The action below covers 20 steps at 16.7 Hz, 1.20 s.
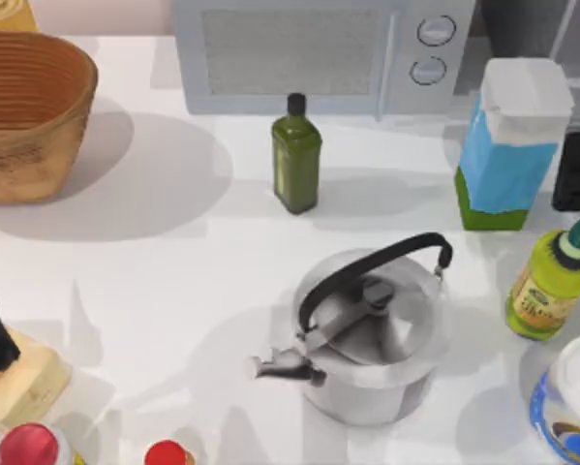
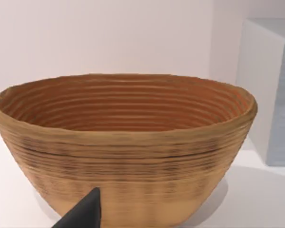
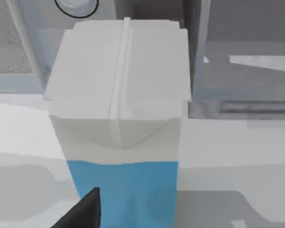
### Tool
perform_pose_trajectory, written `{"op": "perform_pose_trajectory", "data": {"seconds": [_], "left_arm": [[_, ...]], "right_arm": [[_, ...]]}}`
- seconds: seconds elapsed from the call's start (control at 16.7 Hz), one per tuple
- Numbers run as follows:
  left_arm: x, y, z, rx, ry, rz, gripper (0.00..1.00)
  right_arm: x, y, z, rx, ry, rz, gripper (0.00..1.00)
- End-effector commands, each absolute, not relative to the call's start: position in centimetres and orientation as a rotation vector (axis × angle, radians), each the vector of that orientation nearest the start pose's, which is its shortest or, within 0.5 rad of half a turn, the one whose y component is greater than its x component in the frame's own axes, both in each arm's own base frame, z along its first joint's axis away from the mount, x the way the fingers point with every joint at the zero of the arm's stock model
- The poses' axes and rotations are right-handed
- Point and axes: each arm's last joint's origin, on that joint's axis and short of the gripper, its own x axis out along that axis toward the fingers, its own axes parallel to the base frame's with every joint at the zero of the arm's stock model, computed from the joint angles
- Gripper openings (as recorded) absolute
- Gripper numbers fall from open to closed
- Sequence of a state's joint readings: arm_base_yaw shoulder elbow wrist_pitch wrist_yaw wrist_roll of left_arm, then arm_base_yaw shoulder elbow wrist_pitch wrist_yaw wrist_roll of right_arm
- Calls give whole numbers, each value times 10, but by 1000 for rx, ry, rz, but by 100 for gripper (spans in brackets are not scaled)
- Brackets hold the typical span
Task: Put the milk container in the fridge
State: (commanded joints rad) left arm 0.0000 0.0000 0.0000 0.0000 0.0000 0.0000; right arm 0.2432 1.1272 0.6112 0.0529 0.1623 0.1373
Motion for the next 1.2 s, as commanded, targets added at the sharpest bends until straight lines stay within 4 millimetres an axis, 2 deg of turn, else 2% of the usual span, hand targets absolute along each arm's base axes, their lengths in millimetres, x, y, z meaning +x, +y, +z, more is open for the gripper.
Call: {"op": "perform_pose_trajectory", "data": {"seconds": [0.24,0.42,0.66,0.96,1.2], "left_arm": [[106,-1,160,0,0,0,100],[106,-1,160,0,0,0,100],[106,-1,160,0,0,0,100],[106,-1,160,0,0,0,100],[106,-1,160,0,0,0,100]], "right_arm": [[296,84,197,15,598,21,100],[325,103,177,10,653,4,100],[337,112,158,5,701,-9,100],[337,110,158,6,703,-12,100],[357,114,152,5,700,-9,100]]}}
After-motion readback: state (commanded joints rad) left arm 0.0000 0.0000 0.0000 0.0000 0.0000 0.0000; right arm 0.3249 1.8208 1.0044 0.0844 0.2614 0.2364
